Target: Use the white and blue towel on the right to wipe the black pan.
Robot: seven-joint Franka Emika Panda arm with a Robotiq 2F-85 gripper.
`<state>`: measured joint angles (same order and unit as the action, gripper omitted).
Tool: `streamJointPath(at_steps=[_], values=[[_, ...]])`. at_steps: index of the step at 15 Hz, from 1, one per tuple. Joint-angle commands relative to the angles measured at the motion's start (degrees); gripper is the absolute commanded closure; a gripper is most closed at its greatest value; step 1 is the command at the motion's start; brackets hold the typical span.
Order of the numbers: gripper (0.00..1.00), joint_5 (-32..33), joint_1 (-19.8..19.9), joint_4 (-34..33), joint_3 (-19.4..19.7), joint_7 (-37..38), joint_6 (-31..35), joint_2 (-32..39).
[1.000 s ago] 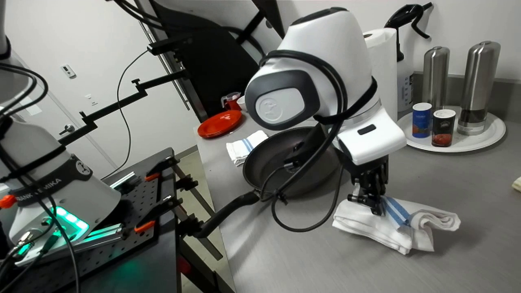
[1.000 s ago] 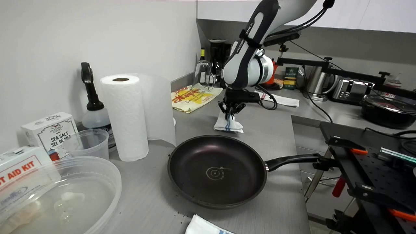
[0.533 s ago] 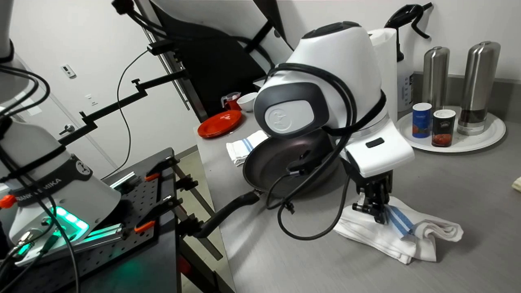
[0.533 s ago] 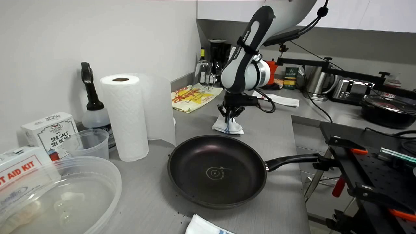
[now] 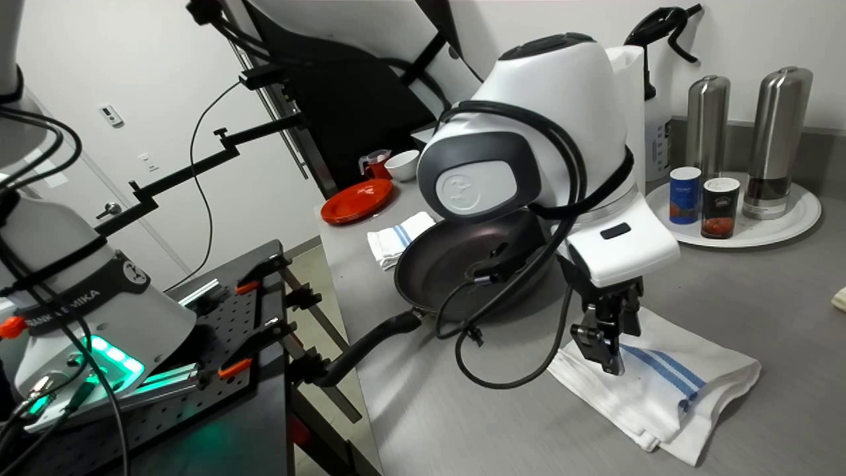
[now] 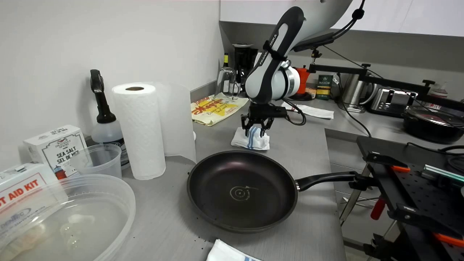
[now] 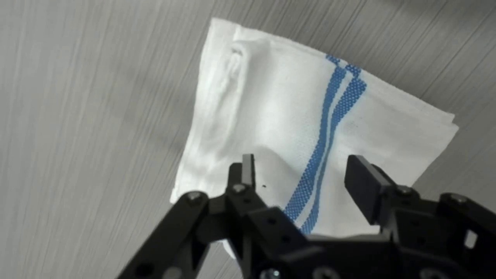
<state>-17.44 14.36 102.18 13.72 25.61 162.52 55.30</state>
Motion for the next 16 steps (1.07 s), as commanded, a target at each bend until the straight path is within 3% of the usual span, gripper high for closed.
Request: streamJointPath(at_steps=[1,3,9,14,15,16], values=[[0.05,0.36,0.85,3.06,-1.47,-4.43,-2.36,-4.47],[0.00,1.38,1.97,5.92,-3.12,-9.63,-2.73,-8.16],[0.00,3.13,5.06,14.83,-7.13,-23.62,-5.56,-20.88],[0.00,4.30,4.31,21.48,-6.14,-27.59,-5.59,-29.63],[0.00,3.55,4.30,16.89,-6.12,-25.79,-5.30,-24.88],[0.00,3.65,4.25,18.08,-6.07,-26.22,-5.32,-26.36]])
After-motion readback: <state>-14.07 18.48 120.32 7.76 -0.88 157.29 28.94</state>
